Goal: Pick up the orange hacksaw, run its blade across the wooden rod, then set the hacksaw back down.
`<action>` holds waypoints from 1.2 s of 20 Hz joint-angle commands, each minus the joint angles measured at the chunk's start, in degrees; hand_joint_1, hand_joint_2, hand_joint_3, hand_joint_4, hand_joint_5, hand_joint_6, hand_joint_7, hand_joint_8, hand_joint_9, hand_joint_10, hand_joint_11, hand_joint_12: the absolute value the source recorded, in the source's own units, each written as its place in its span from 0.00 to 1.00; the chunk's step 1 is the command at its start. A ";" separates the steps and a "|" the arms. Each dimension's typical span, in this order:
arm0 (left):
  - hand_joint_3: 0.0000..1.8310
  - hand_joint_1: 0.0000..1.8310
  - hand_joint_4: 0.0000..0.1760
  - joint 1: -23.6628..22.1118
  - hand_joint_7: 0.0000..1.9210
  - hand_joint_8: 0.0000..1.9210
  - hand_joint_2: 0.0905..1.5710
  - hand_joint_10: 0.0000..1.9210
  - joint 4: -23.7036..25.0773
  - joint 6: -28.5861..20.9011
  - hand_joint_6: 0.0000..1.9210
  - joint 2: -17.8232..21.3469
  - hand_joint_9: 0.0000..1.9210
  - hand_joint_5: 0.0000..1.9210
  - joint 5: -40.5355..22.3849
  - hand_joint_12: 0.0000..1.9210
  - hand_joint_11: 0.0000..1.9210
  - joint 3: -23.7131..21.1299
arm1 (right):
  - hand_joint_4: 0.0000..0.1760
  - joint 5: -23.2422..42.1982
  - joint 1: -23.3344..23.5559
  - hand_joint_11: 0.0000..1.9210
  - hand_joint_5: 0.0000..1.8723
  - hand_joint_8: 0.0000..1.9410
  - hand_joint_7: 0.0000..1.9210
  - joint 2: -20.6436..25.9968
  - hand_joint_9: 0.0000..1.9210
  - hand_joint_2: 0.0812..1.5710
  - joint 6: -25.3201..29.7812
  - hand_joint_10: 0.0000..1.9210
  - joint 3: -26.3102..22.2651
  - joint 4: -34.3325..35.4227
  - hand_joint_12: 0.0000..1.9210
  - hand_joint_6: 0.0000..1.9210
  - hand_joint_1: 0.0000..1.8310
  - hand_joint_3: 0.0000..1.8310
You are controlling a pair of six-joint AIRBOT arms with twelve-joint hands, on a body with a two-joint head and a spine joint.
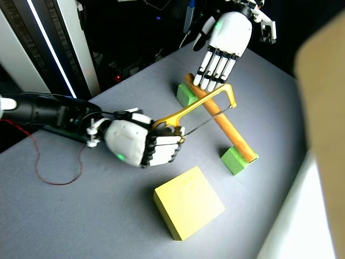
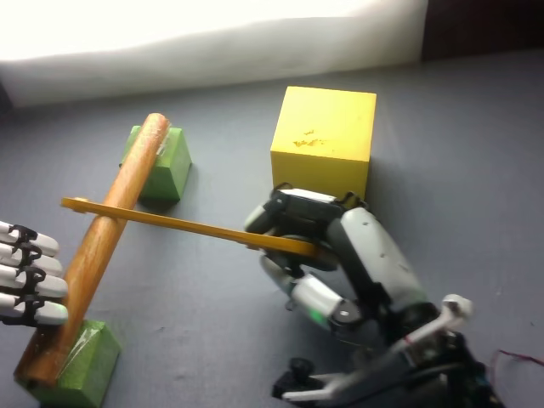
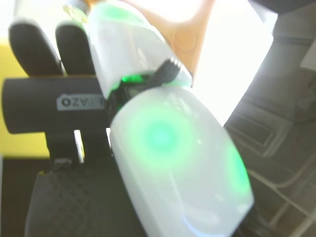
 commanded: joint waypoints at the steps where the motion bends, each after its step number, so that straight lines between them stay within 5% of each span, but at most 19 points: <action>1: 0.00 0.03 0.00 -0.31 0.01 0.00 0.77 0.00 -2.91 0.08 0.00 0.33 0.00 0.01 -0.83 0.00 0.00 0.05 | 0.00 6.34 -0.68 0.46 0.43 0.63 0.46 1.00 0.47 0.72 -0.05 0.69 -1.25 -3.92 0.69 0.51 0.75 0.00; 9: 0.00 0.04 0.00 -0.29 0.02 0.00 0.77 0.00 -2.95 0.08 0.00 0.42 0.02 0.02 -0.82 0.01 0.02 -0.01 | 0.00 10.47 -2.39 0.47 0.40 0.64 0.45 8.09 0.47 0.73 0.53 0.69 -8.92 -3.78 0.68 0.53 0.75 0.00; 19: 0.00 0.01 0.00 -0.40 0.02 0.00 0.77 0.00 -3.06 0.08 0.00 0.34 0.01 0.01 -0.78 0.00 0.00 0.00 | 0.00 13.68 -1.96 0.48 0.42 0.63 0.45 23.26 0.48 0.72 -1.96 0.68 -24.06 -0.31 0.66 0.50 0.75 0.00; 24: 0.00 0.03 0.00 -0.37 0.02 0.00 0.77 0.00 -3.09 0.08 0.00 0.38 0.02 0.02 -0.78 0.01 0.01 -0.02 | 0.00 17.02 -4.18 0.46 0.42 0.62 0.46 24.88 0.47 0.72 0.82 0.69 -26.09 0.82 0.69 0.52 0.75 0.00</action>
